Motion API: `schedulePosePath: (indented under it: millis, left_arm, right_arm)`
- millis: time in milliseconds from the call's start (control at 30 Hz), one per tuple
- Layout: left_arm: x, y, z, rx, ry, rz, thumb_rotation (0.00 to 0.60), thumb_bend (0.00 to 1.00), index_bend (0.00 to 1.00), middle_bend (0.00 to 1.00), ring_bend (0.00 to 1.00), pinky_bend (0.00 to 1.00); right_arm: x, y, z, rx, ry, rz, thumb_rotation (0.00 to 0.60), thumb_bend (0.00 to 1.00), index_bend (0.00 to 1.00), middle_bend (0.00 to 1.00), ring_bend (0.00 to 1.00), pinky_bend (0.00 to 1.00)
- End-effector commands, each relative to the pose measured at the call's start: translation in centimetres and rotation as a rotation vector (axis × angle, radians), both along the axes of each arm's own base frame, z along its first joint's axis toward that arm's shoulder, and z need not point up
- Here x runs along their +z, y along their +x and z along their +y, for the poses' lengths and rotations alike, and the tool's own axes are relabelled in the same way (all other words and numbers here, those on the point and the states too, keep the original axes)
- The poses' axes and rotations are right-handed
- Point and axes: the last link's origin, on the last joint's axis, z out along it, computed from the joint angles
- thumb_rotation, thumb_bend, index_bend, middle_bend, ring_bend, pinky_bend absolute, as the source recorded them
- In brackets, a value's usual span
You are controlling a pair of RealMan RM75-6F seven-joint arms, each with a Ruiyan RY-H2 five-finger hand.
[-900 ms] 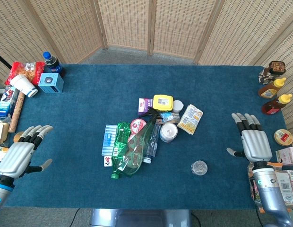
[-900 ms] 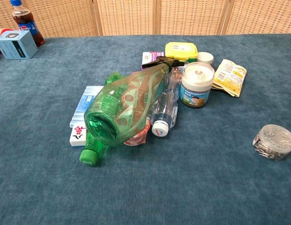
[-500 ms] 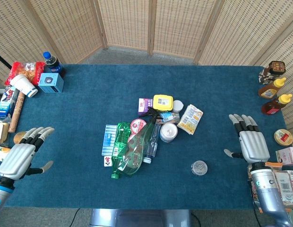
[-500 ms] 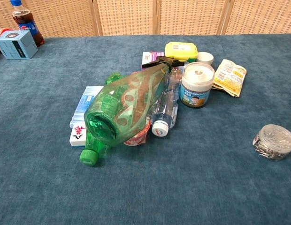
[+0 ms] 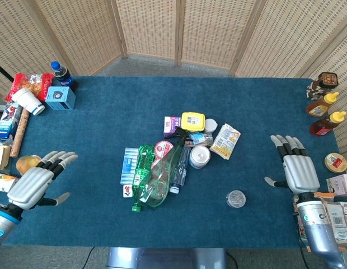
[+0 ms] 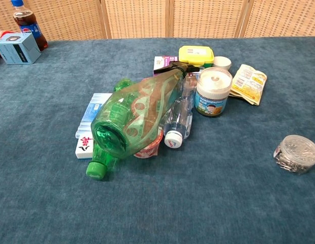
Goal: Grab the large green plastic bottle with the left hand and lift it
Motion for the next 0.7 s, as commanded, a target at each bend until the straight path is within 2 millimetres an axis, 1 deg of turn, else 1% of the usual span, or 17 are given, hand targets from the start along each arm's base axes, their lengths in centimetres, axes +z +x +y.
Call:
schedulePosePath:
  millis: [33,233,333,533,700]
  left_arm:
    - [-0.3,0.2,0.6,-0.026,-0.021,-0.002,0.6,0.34,0.0,0.0,0.0,0.0]
    - [-0.9,0.9,2.3,-0.078,-0.038,0.021,0.6,0.33,0.0,0.0,0.0,0.0]
    - [-1.5,1.7,3.3,-0.116,-0.046,0.032,0.6,0.29,0.0,0.0,0.0,0.0]
    - [-3.4,3.2,5.7,-0.178,-0.07,0.037,0.6,0.26,0.0,0.0,0.0,0.0]
    - [-5.6,4.9,7.5,-0.247,-0.092,0.054,0.6,0.26,0.0,0.0,0.0,0.0]
  right_arm:
    - [0.1,0.0,0.0,-0.002,-0.001,0.0,0.6,0.04,0.0,0.0,0.0,0.0]
    - [0.3,-0.1,0.0,-0.006,-0.003,-0.005,0.6,0.04,0.0,0.0,0.0,0.0]
    - [0.4,0.0,0.0,-0.004,-0.002,-0.008,0.6,0.04,0.0,0.0,0.0,0.0]
    - [0.7,0.0,0.2,-0.003,-0.01,-0.013,0.6,0.04,0.0,0.0,0.0,0.0]
    - [1.1,-0.1,0.5,-0.007,-0.017,-0.018,0.6,0.04,0.0,0.0,0.0,0.0]
